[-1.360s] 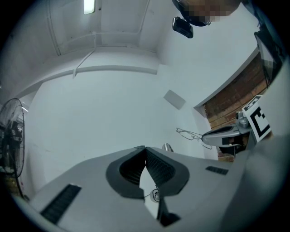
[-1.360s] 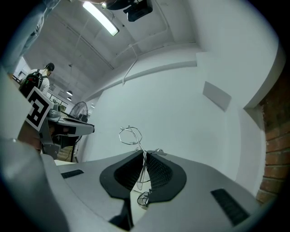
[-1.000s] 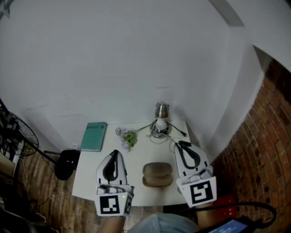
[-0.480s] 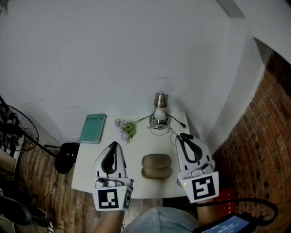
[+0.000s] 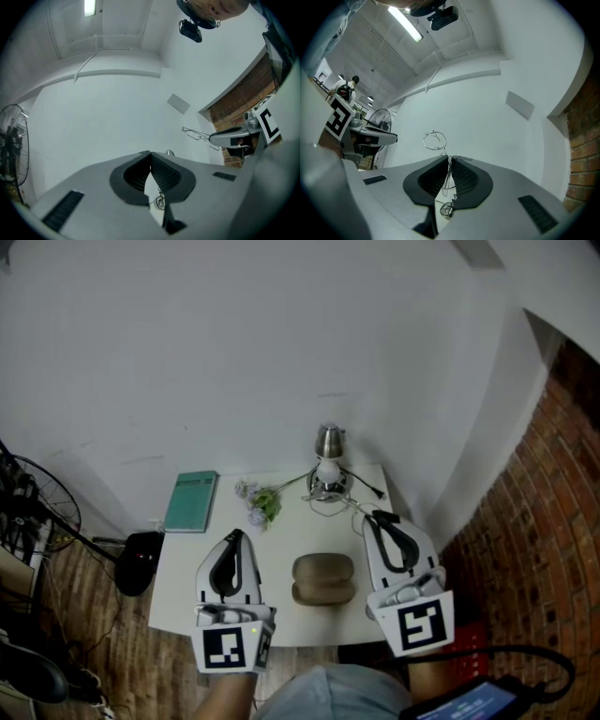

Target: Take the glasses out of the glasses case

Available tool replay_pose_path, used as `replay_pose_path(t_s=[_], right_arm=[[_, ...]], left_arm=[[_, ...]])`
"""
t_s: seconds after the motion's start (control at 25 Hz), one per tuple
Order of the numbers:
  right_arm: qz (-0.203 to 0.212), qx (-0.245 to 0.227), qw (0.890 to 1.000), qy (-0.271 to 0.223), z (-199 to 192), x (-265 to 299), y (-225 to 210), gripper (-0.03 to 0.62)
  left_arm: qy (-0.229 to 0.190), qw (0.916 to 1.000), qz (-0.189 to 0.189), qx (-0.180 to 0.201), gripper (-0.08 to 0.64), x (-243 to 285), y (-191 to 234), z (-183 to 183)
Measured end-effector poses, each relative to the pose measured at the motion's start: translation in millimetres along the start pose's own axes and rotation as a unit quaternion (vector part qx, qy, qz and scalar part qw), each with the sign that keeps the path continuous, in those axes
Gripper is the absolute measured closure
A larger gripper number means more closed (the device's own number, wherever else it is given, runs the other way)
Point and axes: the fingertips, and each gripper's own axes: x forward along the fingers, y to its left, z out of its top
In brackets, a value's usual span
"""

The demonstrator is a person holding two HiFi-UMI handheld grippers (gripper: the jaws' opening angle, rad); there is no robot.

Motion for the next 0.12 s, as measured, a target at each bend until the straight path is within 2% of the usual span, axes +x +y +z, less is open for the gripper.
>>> replay_pose_path(t_s=[0.12], right_arm=[[0.001, -0.003, 1.000, -0.002, -0.5, 1.2, -0.8, 0.552]], left_arm=[[0.001, 1.0000, 0.000, -0.001, 0.554, 1.2, 0.5, -1.5]])
